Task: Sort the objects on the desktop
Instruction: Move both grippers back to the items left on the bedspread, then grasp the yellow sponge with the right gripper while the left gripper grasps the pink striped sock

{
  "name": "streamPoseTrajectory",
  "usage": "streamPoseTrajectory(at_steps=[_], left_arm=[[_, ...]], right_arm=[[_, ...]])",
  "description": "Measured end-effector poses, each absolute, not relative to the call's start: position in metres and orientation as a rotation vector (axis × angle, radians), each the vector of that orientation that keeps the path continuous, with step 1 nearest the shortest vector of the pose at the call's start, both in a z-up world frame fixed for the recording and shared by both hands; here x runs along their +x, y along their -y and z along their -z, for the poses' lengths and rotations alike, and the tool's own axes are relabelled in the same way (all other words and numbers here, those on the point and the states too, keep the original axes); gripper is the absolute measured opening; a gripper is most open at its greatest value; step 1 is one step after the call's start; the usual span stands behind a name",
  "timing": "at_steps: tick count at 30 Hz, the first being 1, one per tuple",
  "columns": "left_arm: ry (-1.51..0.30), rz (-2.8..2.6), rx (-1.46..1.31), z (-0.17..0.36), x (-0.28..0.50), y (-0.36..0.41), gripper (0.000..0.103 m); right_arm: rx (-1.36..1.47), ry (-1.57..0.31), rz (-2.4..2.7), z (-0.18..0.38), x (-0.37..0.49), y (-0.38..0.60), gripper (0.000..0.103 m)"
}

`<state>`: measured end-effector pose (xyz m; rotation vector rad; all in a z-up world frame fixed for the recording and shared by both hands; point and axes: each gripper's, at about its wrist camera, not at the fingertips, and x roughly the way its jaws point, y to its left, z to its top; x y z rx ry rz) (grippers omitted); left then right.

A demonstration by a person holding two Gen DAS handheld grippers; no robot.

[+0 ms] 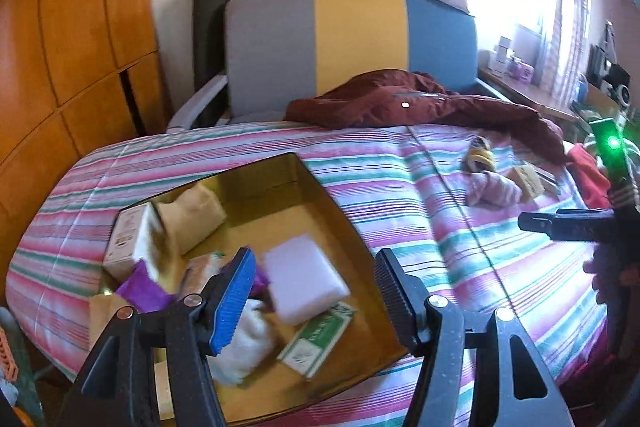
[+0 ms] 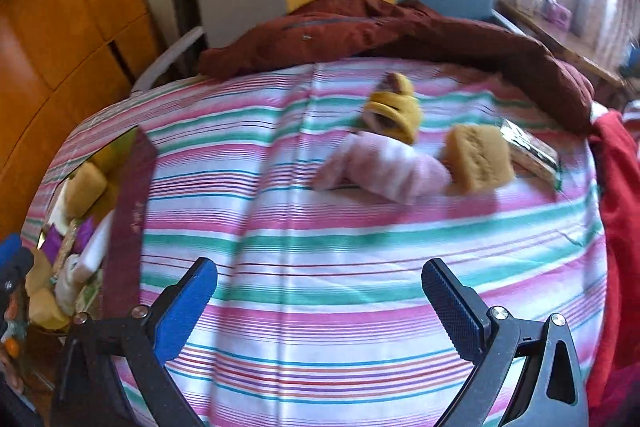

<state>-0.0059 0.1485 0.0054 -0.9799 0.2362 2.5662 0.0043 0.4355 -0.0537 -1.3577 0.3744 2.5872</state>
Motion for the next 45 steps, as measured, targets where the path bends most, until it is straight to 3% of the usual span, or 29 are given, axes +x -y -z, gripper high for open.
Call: streamPoseTrajectory(at_steps=[20,29,33,45], left_arm=[[-0.322,-2.391,-0.993,0.003,-0.001,-0.220,0.063],[-0.332,-2.309,-1.057,0.016,-0.013,-0.255,0.064],[-0.340,-2.286,-1.064,0.022,-0.020,-0.273,0.077],[-0.373,-2.207,-1.048,0.037,-0.043,-0.348,0.083]], right_arm=[[-1.242,-0.691,-2.342,0.062,0.011,-0.568,0.103],[-1.252,-0.661,-2.313,0.072,-0.014,-0.599,0.103],[-1.232,-0.634,-2.333,0.080,-0.027,-0.605,0.103],[-1.290,-0.504,-2.362,0.097,-0.048,-0.606,0.100]])
